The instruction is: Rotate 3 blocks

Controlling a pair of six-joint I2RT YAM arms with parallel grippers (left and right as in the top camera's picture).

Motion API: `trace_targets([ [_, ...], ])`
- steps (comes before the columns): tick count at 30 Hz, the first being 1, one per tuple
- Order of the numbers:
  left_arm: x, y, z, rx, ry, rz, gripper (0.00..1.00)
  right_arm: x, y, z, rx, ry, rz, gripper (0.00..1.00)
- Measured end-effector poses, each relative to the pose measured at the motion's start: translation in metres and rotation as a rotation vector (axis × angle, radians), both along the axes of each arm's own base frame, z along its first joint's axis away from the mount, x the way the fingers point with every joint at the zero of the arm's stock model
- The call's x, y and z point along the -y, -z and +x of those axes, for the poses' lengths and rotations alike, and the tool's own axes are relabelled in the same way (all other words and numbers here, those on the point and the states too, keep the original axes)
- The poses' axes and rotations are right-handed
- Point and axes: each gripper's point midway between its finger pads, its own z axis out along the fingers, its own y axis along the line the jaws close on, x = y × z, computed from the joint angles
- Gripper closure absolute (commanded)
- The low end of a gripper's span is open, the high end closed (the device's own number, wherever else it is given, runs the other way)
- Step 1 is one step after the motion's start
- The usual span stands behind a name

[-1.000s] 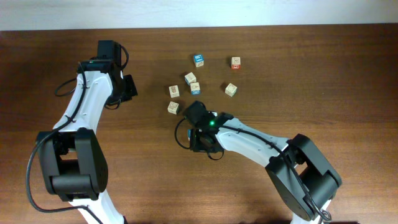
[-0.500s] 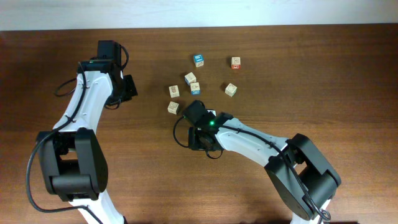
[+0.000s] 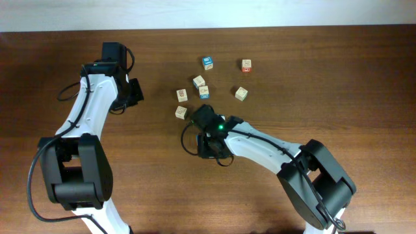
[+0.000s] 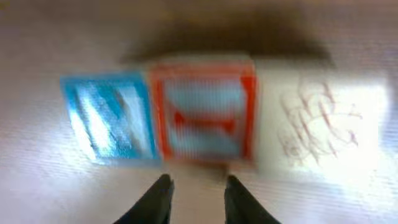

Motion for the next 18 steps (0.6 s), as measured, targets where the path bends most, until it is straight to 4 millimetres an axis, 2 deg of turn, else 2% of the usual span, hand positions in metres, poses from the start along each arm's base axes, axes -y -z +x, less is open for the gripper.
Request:
trace_targets([
  [1, 0.001, 0.001, -0.003, -0.012, 0.002, -0.008, 0.95, 0.001, -0.006, -0.002, -0.012, -0.010, -0.010, 0.72],
  [4, 0.017, 0.005, -0.021, -0.087, 0.019, -0.091, 1.00, 0.003, -0.058, 0.011, 0.037, -0.044, 0.034, 0.72],
  [5, 0.022, 0.006, -0.025, -0.101, 0.026, -0.114, 1.00, 0.018, -0.068, 0.017, 0.032, -0.032, 0.030, 0.72],
  [6, 0.031, 0.013, -0.033, -0.133, 0.042, -0.140, 1.00, 0.039, -0.069, 0.024, 0.017, -0.003, 0.010, 0.75],
  [8, 0.048, 0.029, -0.050, -0.187, 0.078, -0.153, 1.00, 0.082, -0.066, 0.040, -0.011, 0.064, -0.018, 0.84],
  [9, 0.059, 0.039, -0.061, -0.218, 0.102, -0.157, 1.00, 0.089, -0.066, 0.049, 0.004, 0.066, -0.003, 0.87],
  [10, 0.069, 0.049, -0.069, -0.231, 0.113, -0.161, 1.00, 0.092, -0.063, 0.058, 0.028, 0.048, 0.032, 0.89],
  [13, 0.090, 0.077, -0.091, -0.269, 0.098, -0.177, 1.00, 0.086, -0.041, 0.057, 0.037, -0.029, 0.134, 0.90],
  [15, 0.103, 0.080, -0.090, -0.250, 0.102, -0.207, 1.00, 0.080, -0.028, 0.048, 0.024, -0.069, 0.178, 0.90],
  [18, 0.139, 0.079, -0.093, -0.240, 0.165, -0.250, 1.00, 0.076, -0.014, 0.040, 0.025, -0.094, 0.219, 0.90],
])
